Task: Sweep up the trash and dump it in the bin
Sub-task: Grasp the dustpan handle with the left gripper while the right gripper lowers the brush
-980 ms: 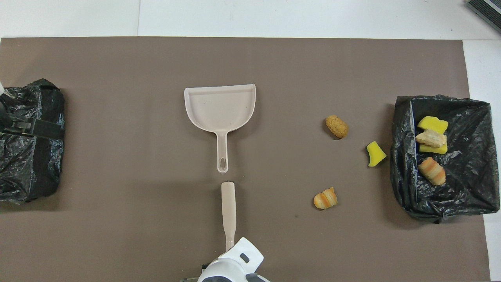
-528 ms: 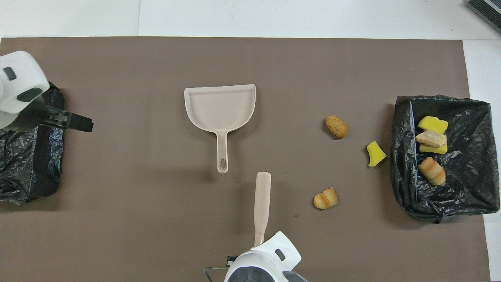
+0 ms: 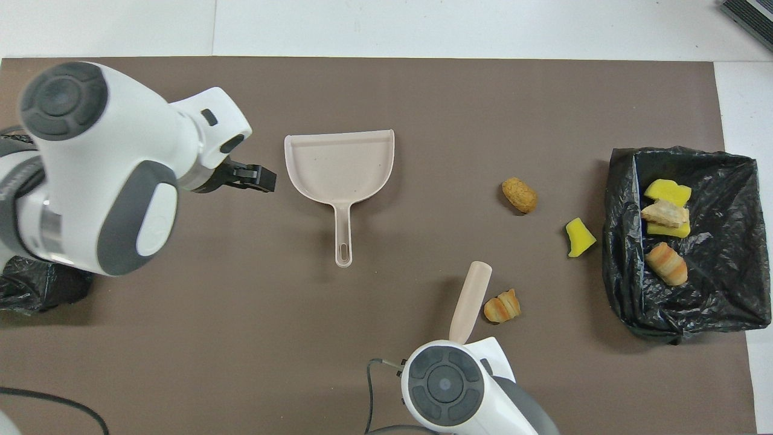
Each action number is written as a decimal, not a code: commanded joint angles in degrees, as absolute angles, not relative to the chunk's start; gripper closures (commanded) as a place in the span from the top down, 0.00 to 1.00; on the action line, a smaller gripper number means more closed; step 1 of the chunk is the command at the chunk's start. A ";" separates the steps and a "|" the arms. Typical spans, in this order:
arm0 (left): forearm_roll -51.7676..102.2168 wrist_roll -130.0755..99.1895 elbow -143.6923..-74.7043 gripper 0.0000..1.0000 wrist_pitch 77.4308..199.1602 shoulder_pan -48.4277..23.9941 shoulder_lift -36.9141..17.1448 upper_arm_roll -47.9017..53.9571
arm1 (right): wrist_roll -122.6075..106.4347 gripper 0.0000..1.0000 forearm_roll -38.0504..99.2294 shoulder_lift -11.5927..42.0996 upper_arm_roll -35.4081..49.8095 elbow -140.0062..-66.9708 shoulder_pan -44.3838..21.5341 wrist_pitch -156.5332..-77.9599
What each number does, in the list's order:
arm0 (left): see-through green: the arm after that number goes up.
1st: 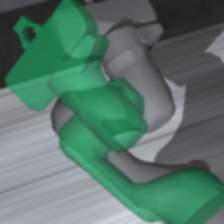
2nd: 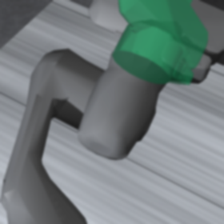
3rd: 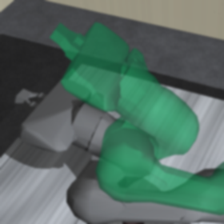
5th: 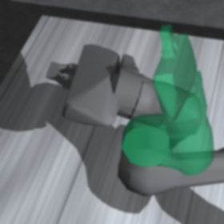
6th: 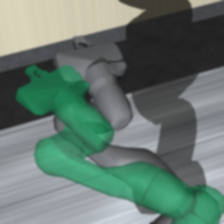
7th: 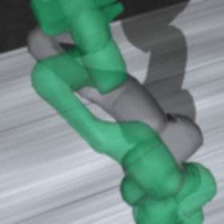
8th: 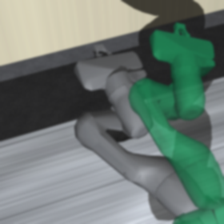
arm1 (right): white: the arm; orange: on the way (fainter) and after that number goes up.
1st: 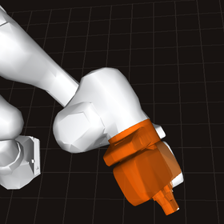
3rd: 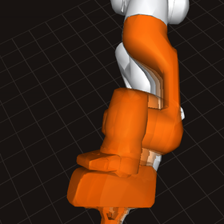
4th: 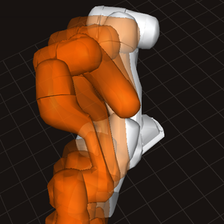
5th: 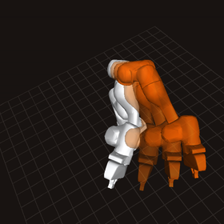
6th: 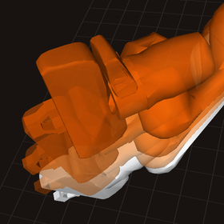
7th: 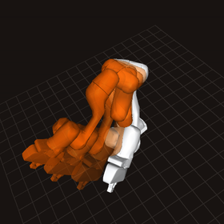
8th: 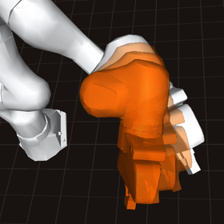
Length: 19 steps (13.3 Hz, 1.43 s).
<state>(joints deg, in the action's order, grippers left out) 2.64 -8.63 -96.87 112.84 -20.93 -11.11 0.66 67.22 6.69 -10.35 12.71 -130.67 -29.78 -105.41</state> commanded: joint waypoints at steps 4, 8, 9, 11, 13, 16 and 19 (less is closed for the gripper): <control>1.33 -24.75 -107.72 1.00 128.12 -31.88 -13.89 -0.53 | 78.66 0.00 8.08 -16.52 13.45 -139.64 -24.01 -104.94; 0.09 -26.01 -114.43 1.00 134.74 -35.68 -13.62 -0.53 | 81.90 0.00 10.46 -12.41 13.71 -140.80 -24.87 -111.33; 0.09 -26.71 -114.43 1.00 134.65 -36.03 -13.62 -0.61 | 82.26 0.00 10.46 -10.91 13.71 -140.71 -25.83 -113.45; 0.09 -30.04 -114.17 1.00 134.21 -36.47 -13.62 -0.62 | 81.13 0.00 10.37 -8.80 13.62 -140.45 -24.88 -117.49; 0.00 -32.34 -114.08 0.61 134.21 -36.47 -13.54 -0.53 | 80.86 0.00 9.94 -5.12 13.62 -140.01 -24.78 -121.97; -1.48 -32.08 -113.82 0.00 134.56 -36.30 -13.71 -0.62 | 77.52 0.00 8.88 1.29 13.19 -133.02 -22.78 -127.36; -3.87 -31.47 -112.85 0.00 133.86 -35.25 -13.62 -0.62 | 77.52 0.00 0.82 7.20 13.10 -121.23 -20.48 -123.34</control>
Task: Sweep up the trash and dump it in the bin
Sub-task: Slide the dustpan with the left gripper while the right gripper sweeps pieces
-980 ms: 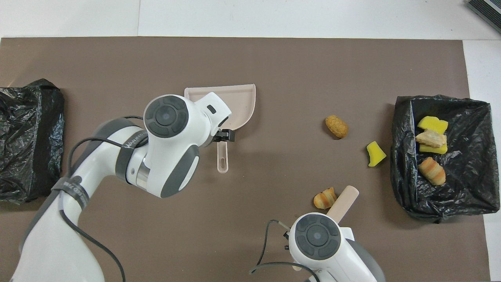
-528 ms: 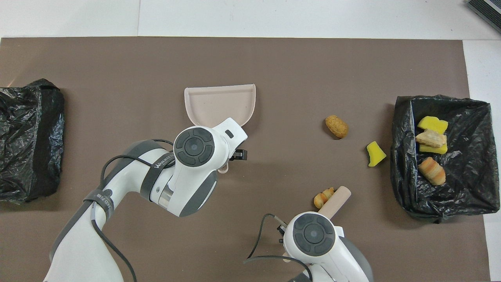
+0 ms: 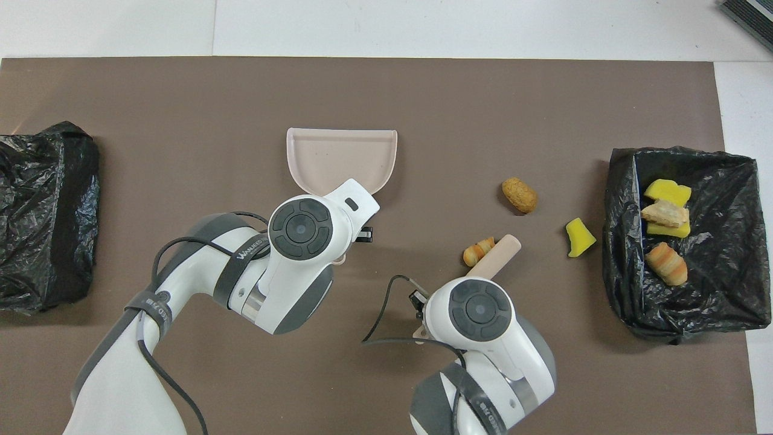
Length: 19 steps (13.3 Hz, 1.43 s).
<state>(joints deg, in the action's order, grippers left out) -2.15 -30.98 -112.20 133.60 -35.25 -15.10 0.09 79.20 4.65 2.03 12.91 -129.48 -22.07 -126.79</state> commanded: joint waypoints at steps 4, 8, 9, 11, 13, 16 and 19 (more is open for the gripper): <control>-4.04 -22.61 -108.38 0.00 129.49 -30.25 -13.18 -0.97 | 70.08 0.00 0.00 0.28 13.27 -117.51 -13.37 -109.46; -3.96 2.73 -103.81 0.00 119.72 -23.92 -12.40 -0.97 | 61.22 0.00 0.00 -6.13 13.18 -126.27 -11.87 -103.97; -3.96 9.34 -103.62 0.00 118.49 -22.95 -11.96 -1.05 | 54.91 0.00 0.00 -7.81 13.10 -129.00 -10.39 -104.06; -3.96 19.11 -103.62 0.00 115.50 -20.32 -10.81 -0.97 | 41.11 0.00 -1.05 -7.91 13.10 -129.99 -5.04 -104.06; -3.61 30.79 -104.32 0.00 113.83 -18.64 -10.20 -0.97 | 33.25 0.00 -3.76 -7.65 13.01 -130.17 -3.35 -104.76; -1.86 56.24 -105.81 0.00 112.76 -14.60 -9.50 -0.88 | 30.17 0.00 -10.62 -7.38 13.10 -130.08 -1.68 -105.11; -1.14 65.55 -108.44 0.00 113.37 -12.92 -8.27 -0.97 | 21.73 0.00 -10.72 -7.03 13.10 -130.69 3.41 -106.69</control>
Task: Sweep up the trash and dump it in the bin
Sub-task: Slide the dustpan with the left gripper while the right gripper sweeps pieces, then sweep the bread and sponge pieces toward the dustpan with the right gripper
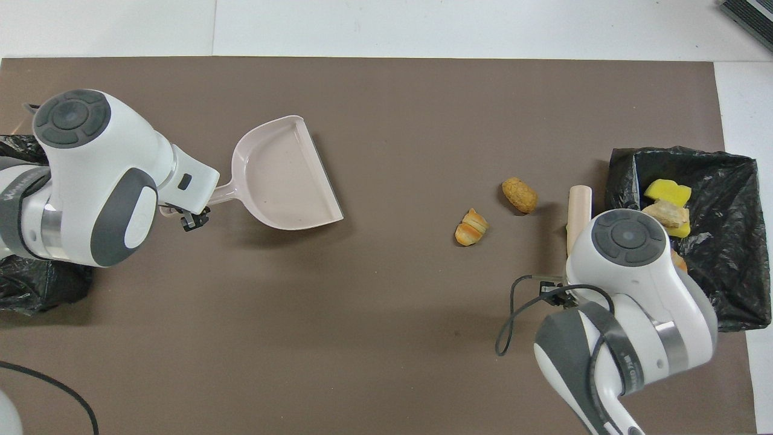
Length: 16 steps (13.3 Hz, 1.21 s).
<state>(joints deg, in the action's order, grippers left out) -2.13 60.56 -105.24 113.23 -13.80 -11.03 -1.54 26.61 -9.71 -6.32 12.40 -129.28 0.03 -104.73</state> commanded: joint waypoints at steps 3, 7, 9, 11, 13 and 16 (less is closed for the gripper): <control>-1.14 70.48 -111.61 0.00 114.78 -13.27 -6.60 -0.97 | 21.53 0.00 -14.23 -5.99 13.10 -131.65 3.86 -108.70; -1.14 69.09 -114.78 0.00 118.73 -14.76 -6.15 -0.88 | 21.18 0.00 -13.89 -5.10 13.36 -132.63 4.04 -111.18; -1.14 67.33 -115.58 0.00 120.32 -15.73 -6.33 -0.88 | 21.44 0.00 -12.23 -5.18 13.45 -132.54 0.29 -111.09; -1.14 65.41 -115.66 0.00 121.64 -16.43 -6.50 -0.88 | 21.97 0.00 -6.79 -5.19 13.45 -131.58 -5.50 -111.44; -1.14 63.90 -115.66 0.00 121.64 -17.31 -6.50 -0.88 | 23.11 0.00 -4.93 -4.31 13.53 -129.48 -9.48 -111.80; -1.14 62.76 -116.10 0.00 122.34 -19.60 -7.56 -0.88 | 26.70 0.00 -3.08 -3.34 13.62 -124.91 -13.79 -110.66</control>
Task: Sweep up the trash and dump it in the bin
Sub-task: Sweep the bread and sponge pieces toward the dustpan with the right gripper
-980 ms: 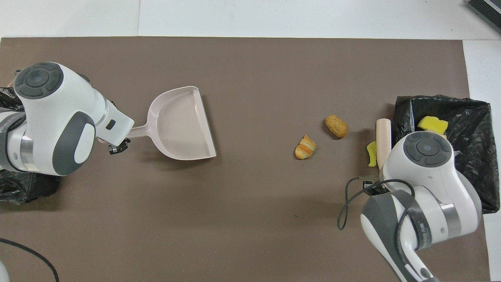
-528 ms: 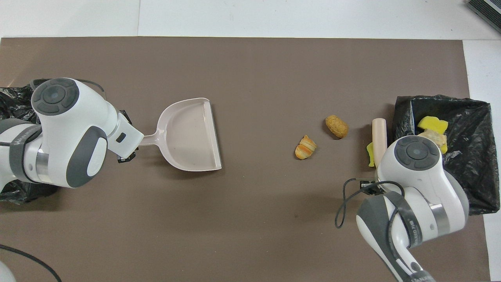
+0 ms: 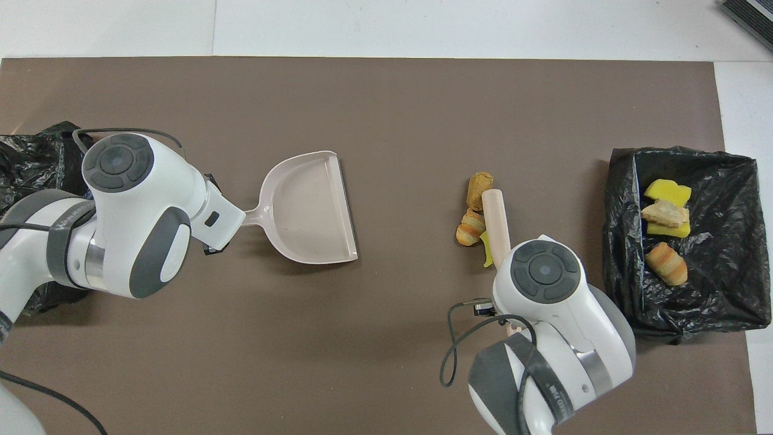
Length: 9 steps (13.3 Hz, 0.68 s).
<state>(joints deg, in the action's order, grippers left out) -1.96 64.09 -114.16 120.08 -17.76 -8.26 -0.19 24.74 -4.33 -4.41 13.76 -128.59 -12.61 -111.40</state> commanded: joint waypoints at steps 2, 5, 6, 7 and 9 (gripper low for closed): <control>-1.14 60.66 -117.68 0.00 124.26 -21.61 -7.56 -0.88 | 26.55 0.00 -2.99 -3.69 13.54 -121.04 -13.10 -107.51; -1.14 59.24 -118.39 0.00 126.12 -21.80 -8.00 -0.88 | 27.50 0.00 -2.73 -4.91 13.01 -120.67 -10.65 -101.97; -1.14 59.24 -118.39 0.00 126.04 -22.49 -8.00 -0.88 | 27.42 0.00 -1.51 -5.70 13.01 -122.50 -8.98 -102.13; -1.14 59.15 -118.39 0.00 126.04 -22.76 -8.00 -0.88 | 27.07 0.00 1.03 -6.50 13.01 -124.35 -5.83 -102.65; -1.23 59.06 -118.30 0.00 125.95 -22.85 -8.00 -0.88 | 26.98 0.00 4.39 -8.16 13.01 -128.30 -2.30 -104.06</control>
